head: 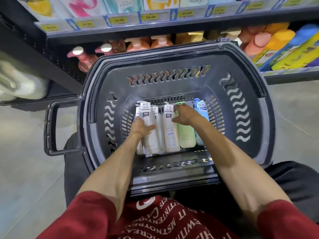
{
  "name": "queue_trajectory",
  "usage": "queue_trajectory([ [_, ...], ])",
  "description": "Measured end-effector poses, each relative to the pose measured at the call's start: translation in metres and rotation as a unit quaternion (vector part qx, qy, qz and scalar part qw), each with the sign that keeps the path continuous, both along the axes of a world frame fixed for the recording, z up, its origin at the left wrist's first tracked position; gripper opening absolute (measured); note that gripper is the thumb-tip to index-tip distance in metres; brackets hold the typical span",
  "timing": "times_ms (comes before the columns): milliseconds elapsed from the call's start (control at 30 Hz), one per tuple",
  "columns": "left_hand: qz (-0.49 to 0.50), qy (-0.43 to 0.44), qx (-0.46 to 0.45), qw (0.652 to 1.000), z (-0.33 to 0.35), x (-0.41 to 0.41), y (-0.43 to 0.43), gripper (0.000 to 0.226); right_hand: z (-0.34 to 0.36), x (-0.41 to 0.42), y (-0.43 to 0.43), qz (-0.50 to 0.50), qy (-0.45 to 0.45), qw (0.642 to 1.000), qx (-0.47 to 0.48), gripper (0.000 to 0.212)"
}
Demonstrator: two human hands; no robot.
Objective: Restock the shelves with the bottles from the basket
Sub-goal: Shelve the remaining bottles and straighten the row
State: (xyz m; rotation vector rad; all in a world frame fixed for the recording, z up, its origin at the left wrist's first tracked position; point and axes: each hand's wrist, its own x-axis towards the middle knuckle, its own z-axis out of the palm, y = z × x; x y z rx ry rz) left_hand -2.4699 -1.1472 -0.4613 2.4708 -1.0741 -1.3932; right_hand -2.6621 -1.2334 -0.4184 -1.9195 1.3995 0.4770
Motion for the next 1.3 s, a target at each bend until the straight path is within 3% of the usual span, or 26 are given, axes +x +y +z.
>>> queue_trajectory([
  [133, 0.012, 0.015, 0.006, 1.000, -0.004, 0.001, 0.002, 0.045, -0.001, -0.001, 0.000, -0.006, -0.009, 1.000, 0.014, 0.056],
  [600, 0.057, 0.033, 0.006, 0.998, -0.007, -0.005, 0.003, 0.056, -0.006, -0.005, -0.001, -0.024, -0.022, 0.999, 0.012, 0.052],
  [1000, 0.016, 0.034, 0.010, 0.999, 0.002, -0.012, -0.002, 0.066, -0.009, -0.012, -0.001, -0.039, -0.036, 0.998, 0.021, 0.049],
  [1133, 0.024, 0.020, -0.004, 0.999, 0.003, -0.010, 0.000, 0.065, -0.010, -0.012, -0.001, -0.040, -0.034, 0.998, 0.037, 0.054],
  [1300, 0.010, -0.008, -0.049, 0.999, 0.029, 0.005, -0.008, 0.067, -0.016, -0.006, 0.003, -0.053, -0.060, 0.995, 0.055, 0.044],
])
